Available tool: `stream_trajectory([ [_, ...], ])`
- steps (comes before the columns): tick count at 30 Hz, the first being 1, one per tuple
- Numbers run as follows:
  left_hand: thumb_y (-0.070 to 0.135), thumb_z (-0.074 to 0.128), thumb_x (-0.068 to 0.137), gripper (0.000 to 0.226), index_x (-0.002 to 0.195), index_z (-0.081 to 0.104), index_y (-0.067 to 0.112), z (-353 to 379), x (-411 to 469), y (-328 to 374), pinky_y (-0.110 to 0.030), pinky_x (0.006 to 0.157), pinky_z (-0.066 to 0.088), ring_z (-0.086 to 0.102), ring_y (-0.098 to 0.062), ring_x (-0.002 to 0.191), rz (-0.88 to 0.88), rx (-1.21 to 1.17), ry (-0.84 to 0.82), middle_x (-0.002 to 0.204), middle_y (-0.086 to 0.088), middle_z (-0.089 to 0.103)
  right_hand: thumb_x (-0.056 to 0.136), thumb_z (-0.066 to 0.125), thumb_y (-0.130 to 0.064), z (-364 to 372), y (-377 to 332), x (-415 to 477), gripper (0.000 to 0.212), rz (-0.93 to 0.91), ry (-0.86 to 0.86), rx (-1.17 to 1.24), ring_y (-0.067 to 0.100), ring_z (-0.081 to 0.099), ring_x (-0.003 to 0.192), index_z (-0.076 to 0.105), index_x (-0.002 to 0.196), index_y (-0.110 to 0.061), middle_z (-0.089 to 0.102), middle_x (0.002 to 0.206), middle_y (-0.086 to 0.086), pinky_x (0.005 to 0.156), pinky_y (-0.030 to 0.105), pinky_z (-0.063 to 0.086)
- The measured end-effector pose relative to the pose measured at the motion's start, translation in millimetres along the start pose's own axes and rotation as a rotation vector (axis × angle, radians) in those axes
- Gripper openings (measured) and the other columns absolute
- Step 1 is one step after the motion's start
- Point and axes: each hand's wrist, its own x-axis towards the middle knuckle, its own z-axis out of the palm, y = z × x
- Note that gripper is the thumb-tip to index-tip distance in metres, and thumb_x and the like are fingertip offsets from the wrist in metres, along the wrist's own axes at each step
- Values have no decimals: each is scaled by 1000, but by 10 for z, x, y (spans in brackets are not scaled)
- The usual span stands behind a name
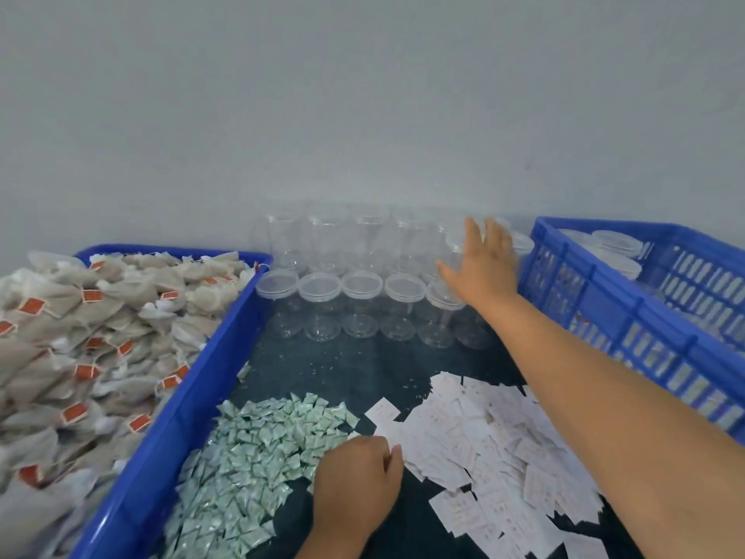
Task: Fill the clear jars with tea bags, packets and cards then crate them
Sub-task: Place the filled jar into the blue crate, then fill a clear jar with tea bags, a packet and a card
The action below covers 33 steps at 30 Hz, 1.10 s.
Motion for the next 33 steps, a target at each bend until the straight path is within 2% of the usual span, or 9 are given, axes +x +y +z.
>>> stream_trajectory([
  [3, 63, 34, 95, 53, 74, 51, 18, 11, 19, -22, -30, 62, 42, 51, -11, 62, -13, -25, 3, 67, 6, 52, 100, 50, -73, 24, 44, 273, 85, 33, -116, -136, 45, -9, 164, 27, 166, -26, -10, 178, 19, 131, 57, 3],
  [5, 64, 35, 95, 53, 74, 50, 18, 8, 41, -23, -30, 62, 40, 51, -12, 63, -25, -37, 2, 68, 6, 53, 100, 51, -72, 45, 46, 338, 72, 17, -101, -129, 48, 2, 163, 44, 155, -25, 9, 176, 25, 131, 58, 6],
  [8, 64, 34, 94, 54, 72, 48, 17, 20, 40, -41, -31, 60, 36, 51, -15, 64, -29, -32, 4, 67, 5, 51, 97, 65, -61, 68, 9, 275, 61, -57, 11, -7, 46, 48, 138, 55, 140, -18, 56, 143, 23, 120, 58, 34],
  [10, 65, 34, 94, 55, 70, 47, 17, 24, 41, -51, -31, 58, 36, 51, -15, 64, -39, -23, -8, 66, 4, 52, 94, 74, -52, 34, -22, 158, 61, -114, 103, 107, 40, 58, 126, 58, 140, -17, 61, 134, 16, 115, 57, 40],
  [13, 66, 34, 92, 55, 65, 45, 18, 35, 54, -55, -31, 56, 41, 51, -13, 60, -48, -15, -19, 62, 6, 52, 90, 81, -43, -67, -33, 40, 66, -198, 212, 154, 36, 54, 134, 58, 144, -14, 58, 145, 15, 124, 56, 30],
  [18, 63, 40, 94, 54, 61, 43, 21, 7, 66, -43, -29, 52, 36, 47, -10, 56, -43, -18, -4, 57, 8, 48, 86, 87, -33, -382, -45, -155, 65, -275, 287, 432, 25, 53, 135, 60, 142, -12, 56, 145, 8, 113, 30, 37],
  [21, 61, 42, 96, 52, 61, 42, 21, -24, 77, -17, -29, 52, 34, 46, -10, 56, -48, 0, -8, 57, 8, 49, 84, 90, -38, -529, -112, -418, 76, -231, 185, 622, 6, 45, 130, 52, 148, -22, 49, 145, -4, 108, 21, 33],
  [28, 56, 46, 97, 48, 64, 44, 21, -67, 61, 15, -32, 55, 33, 53, -15, 63, -55, -7, -33, 63, 7, 52, 71, 97, -46, -151, -115, -1819, 109, -152, -252, 734, 0, 37, 132, 27, 155, -53, 31, 155, -15, 107, 25, 32],
  [33, 52, 47, 100, 45, 66, 41, 23, -65, 38, -32, -34, 56, 35, 53, -20, 66, -43, -35, -36, 65, 7, 49, 68, 101, -41, 324, -196, -2536, 120, 141, -139, 1070, -11, 48, 129, 20, 156, -52, 46, 143, -25, 99, 8, 38],
])
